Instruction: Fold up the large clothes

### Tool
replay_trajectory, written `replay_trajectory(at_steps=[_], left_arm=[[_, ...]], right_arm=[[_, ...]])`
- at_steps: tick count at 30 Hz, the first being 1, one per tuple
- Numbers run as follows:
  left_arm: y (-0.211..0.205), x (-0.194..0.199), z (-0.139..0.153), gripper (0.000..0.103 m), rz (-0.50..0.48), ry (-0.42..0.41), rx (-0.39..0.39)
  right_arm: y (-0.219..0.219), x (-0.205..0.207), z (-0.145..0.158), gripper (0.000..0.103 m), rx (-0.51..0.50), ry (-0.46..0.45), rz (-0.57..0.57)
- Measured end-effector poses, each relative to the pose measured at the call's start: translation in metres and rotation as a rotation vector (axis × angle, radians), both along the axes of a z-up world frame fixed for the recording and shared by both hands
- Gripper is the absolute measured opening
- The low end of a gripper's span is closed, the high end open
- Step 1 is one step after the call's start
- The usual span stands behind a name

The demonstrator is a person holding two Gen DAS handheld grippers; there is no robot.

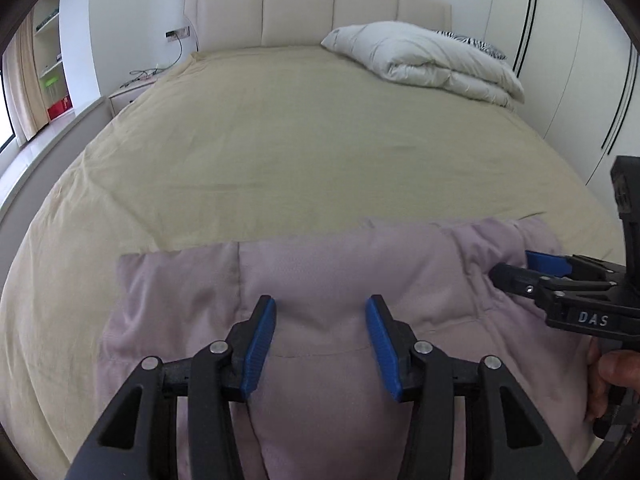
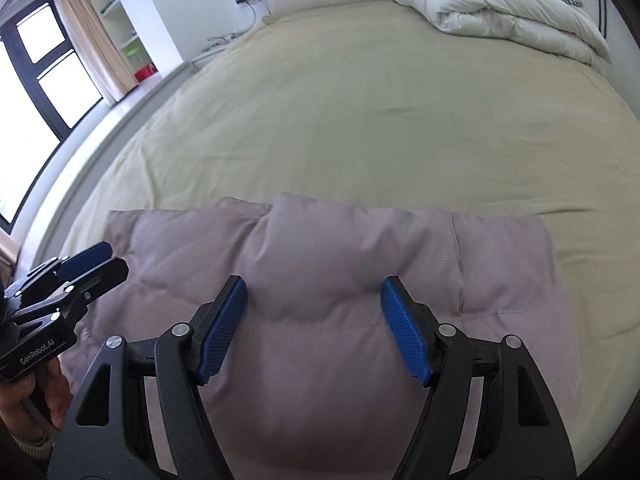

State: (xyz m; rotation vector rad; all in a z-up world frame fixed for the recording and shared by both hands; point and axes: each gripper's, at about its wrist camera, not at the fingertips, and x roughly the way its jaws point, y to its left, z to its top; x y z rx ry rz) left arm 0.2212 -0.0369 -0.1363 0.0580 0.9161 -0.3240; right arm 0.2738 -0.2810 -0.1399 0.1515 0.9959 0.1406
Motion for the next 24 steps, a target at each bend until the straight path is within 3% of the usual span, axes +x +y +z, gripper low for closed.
replay_trajectory(at_steps=[2, 7, 12, 20, 22, 24], left_arm=[[0.01, 0.01, -0.014, 0.054, 0.014, 0.027, -0.045], [0.02, 0.027, -0.036, 0.056, -0.009, 0.044, -0.09], [0.031, 0.037, -0.052, 0.056, -0.009, 0.077, -0.203], [0.034, 0.051, -0.06, 0.056, -0.003, 0.102, -0.247], [0.037, 0.047, -0.054, 0.056, 0.002, 0.107, -0.259], [0.042, 0.033, -0.039, 0.055, 0.037, 0.097, -0.218]], right_arm=[[-0.008, 0.011, -0.02, 0.069, -0.014, 0.007, -0.007], [-0.054, 0.016, -0.063, 0.07, 0.08, -0.028, -0.016], [-0.067, 0.015, -0.079, 0.07, 0.09, -0.059, -0.014], [-0.088, 0.023, -0.102, 0.07, 0.169, -0.069, -0.016], [-0.094, 0.02, -0.103, 0.072, 0.168, -0.067, -0.016], [-0.099, 0.016, -0.096, 0.072, 0.194, -0.068, -0.006]])
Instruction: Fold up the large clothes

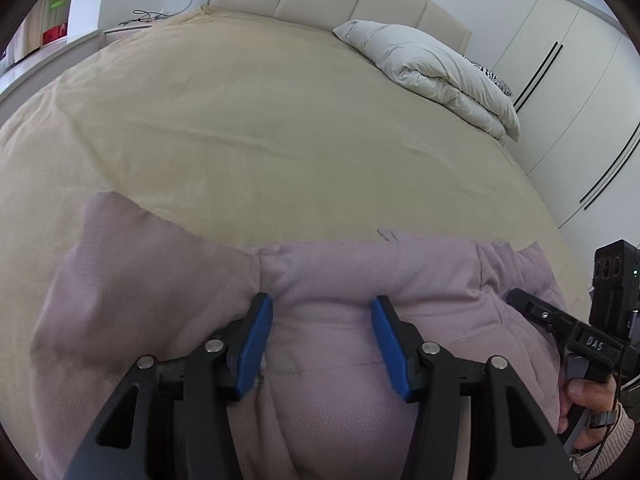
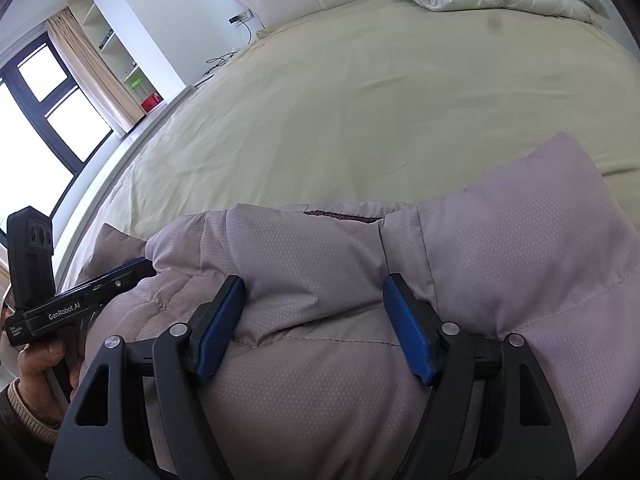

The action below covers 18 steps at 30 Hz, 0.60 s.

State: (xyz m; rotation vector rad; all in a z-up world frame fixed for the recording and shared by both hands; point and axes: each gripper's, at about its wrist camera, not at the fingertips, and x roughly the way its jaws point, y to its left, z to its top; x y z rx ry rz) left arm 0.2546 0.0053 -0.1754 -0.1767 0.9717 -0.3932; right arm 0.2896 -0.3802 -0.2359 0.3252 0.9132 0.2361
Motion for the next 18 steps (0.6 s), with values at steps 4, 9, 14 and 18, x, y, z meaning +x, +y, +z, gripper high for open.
replay_trajectory(at_steps=[4, 9, 14, 18], left_arm=[[0.02, -0.049, 0.029, 0.073, 0.018, -0.076, 0.014], [0.041, -0.074, 0.016, 0.083, 0.016, -0.09, -0.02], [0.049, -0.069, 0.002, 0.085, 0.014, -0.086, -0.069], [0.051, -0.079, 0.013, 0.084, 0.041, -0.09, -0.036]], right_arm=[[-0.022, -0.04, 0.039, 0.071, -0.02, -0.04, -0.05], [-0.068, -0.087, 0.035, 0.071, -0.07, -0.046, -0.126], [-0.093, -0.094, 0.011, 0.071, 0.06, -0.093, -0.151], [-0.094, -0.09, 0.011, 0.071, 0.056, -0.048, -0.154]])
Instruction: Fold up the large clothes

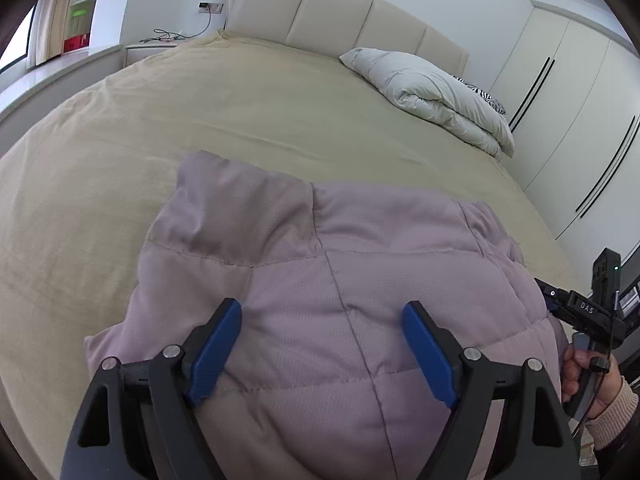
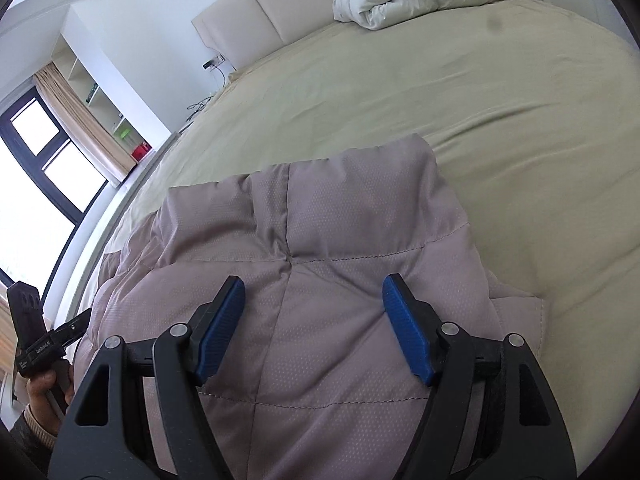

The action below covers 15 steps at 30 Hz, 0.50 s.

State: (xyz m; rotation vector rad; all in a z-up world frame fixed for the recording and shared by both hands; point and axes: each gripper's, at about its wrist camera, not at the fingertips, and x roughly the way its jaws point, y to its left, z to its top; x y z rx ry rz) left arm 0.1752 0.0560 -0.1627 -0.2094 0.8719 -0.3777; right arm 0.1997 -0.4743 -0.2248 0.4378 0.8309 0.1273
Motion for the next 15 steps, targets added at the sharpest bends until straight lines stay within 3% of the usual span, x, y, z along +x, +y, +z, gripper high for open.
replay_trajectory(at_steps=[3, 6, 9, 12, 15], left_arm=[[0.008, -0.026, 0.013, 0.084, 0.004, -0.019, -0.03], [0.019, -0.047, 0.008, 0.085, 0.02, -0.026, -0.078], [0.021, -0.054, -0.008, 0.085, 0.008, -0.042, -0.089], [0.016, -0.055, -0.011, 0.087, 0.003, -0.063, -0.07], [0.017, -0.056, -0.01, 0.088, 0.005, -0.057, -0.067]], right_arm=[[0.012, -0.013, 0.023, 0.072, -0.101, 0.056, -0.037], [0.024, -0.047, 0.044, 0.072, -0.14, -0.025, -0.025], [0.039, -0.063, 0.025, 0.08, -0.285, -0.012, -0.013], [0.044, -0.079, 0.008, 0.081, -0.33, -0.113, -0.016], [0.052, -0.08, 0.007, 0.082, -0.377, -0.116, -0.024]])
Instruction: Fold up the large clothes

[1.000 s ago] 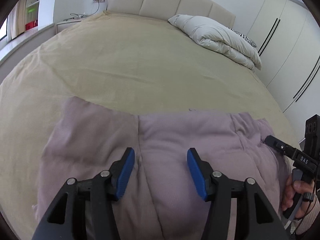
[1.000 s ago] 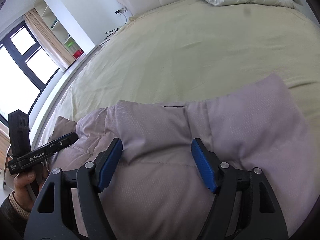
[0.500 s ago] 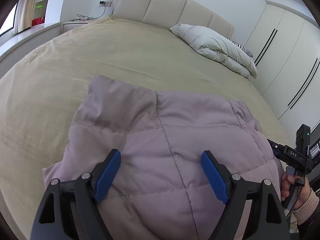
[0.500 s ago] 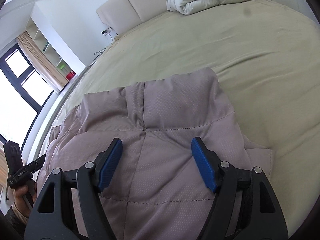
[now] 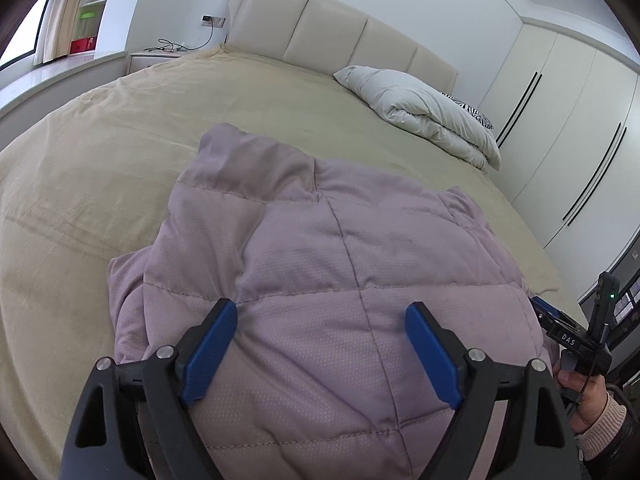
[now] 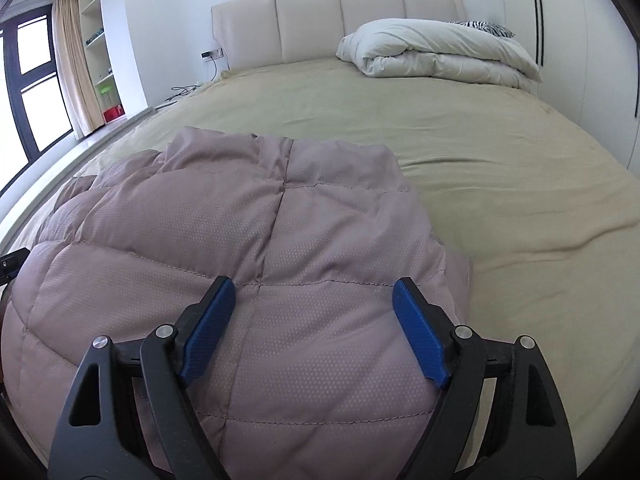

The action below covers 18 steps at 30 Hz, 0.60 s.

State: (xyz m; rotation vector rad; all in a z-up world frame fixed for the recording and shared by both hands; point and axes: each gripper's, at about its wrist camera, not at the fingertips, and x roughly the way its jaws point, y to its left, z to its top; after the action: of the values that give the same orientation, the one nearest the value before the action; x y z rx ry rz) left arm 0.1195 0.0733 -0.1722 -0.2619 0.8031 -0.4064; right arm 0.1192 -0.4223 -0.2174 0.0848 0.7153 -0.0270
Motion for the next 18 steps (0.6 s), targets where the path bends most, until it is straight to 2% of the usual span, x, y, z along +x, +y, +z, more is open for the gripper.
replay_trajectory(at_steps=[3, 5, 6, 7, 8, 11, 13, 14, 18], left_arm=[[0.0, -0.01, 0.011, 0.088, 0.024, -0.014, 0.028], [-0.006, -0.025, 0.025, 0.09, 0.049, -0.069, 0.084], [-0.007, -0.035, 0.033, 0.092, 0.072, -0.112, 0.119], [-0.008, -0.044, 0.041, 0.1, 0.1, -0.161, 0.144], [-0.009, -0.055, 0.05, 0.103, 0.129, -0.215, 0.157], [-0.014, -0.082, 0.075, 0.103, 0.198, -0.349, 0.198], [-0.019, -0.095, 0.09, 0.103, 0.238, -0.408, 0.254], [-0.022, -0.101, 0.099, 0.103, 0.257, -0.44, 0.284], [-0.034, -0.128, 0.132, 0.103, 0.357, -0.57, 0.38]], right_arm=[[0.002, -0.002, 0.01, 0.082, 0.002, 0.035, -0.01], [0.002, -0.014, 0.024, 0.082, 0.003, 0.026, -0.032], [0.006, -0.024, 0.033, 0.082, 0.002, -0.005, -0.028], [0.004, -0.032, 0.043, 0.083, -0.011, -0.046, -0.019], [0.009, -0.043, 0.053, 0.089, -0.042, -0.093, -0.024], [0.025, -0.072, 0.079, 0.097, -0.117, -0.216, -0.039], [0.034, -0.088, 0.092, 0.103, -0.145, -0.286, -0.039], [0.039, -0.093, 0.097, 0.103, -0.166, -0.307, -0.047], [0.054, -0.095, 0.113, 0.103, -0.183, -0.249, -0.011]])
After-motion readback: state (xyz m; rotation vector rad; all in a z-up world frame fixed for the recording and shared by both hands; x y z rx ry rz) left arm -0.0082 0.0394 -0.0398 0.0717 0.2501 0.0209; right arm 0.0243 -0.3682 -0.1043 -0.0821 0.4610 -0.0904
